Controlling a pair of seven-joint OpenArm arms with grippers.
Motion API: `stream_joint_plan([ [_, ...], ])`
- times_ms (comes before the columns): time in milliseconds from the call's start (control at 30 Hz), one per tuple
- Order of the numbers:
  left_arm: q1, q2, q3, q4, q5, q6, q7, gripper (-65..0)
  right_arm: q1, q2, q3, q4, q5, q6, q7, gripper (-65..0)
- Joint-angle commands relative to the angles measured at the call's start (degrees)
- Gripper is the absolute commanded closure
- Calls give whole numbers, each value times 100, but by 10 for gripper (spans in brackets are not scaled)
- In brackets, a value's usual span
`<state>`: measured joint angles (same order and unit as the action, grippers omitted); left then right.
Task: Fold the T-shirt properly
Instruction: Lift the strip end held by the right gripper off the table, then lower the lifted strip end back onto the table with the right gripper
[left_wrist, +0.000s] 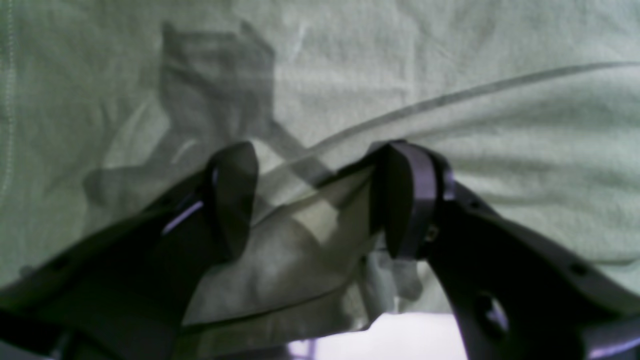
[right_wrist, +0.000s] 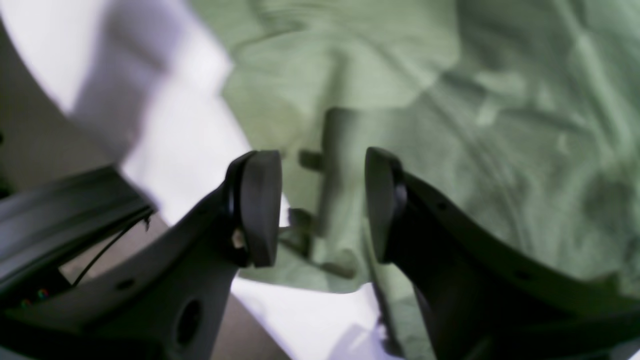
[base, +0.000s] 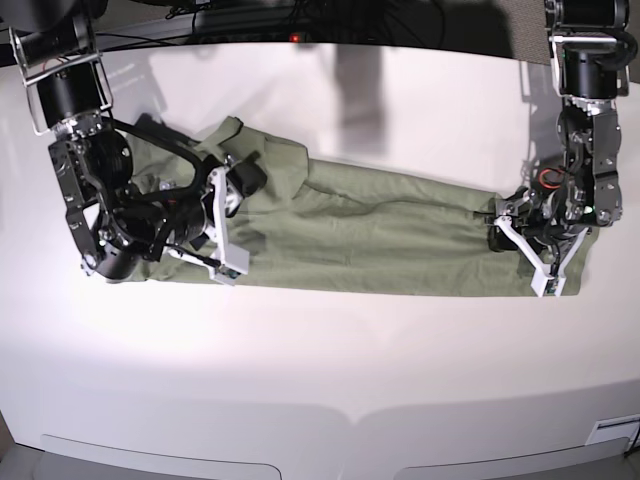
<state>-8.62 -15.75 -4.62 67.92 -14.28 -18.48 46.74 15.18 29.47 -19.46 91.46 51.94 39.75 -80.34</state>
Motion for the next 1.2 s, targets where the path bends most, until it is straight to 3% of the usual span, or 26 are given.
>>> stream_joint_plan([
  [0, 240, -48, 17, -227, 306, 173, 1025, -386, 81, 149, 2, 175, 144, 25, 34, -279],
  [267, 227, -46, 17, -227, -122, 170, 1023, -386, -610, 730, -129, 1084, 162, 25, 34, -279],
  [433, 170, -48, 17, -227, -251, 170, 1023, -387, -1169, 1132, -129, 2022, -503, 25, 34, -279],
  [567, 164, -48, 17, -227, -249, 170, 1025, -386, -1510, 1246, -131, 2435, -1128, 25, 363, -279],
  [767, 164, -46, 17, -227, -251, 170, 1023, -386, -1565, 1244, -131, 2459, -1176, 25, 765, -279],
  [867, 166, -46, 17, -227, -254, 170, 1025, -387, -1565, 1246, -192, 2345, -1751, 25, 1244, -279],
  [1167, 164, -46, 17, -227, -251, 170, 1027, -387, -1220, 1515, -1803, 2140, -2653, 25, 1436, -279],
])
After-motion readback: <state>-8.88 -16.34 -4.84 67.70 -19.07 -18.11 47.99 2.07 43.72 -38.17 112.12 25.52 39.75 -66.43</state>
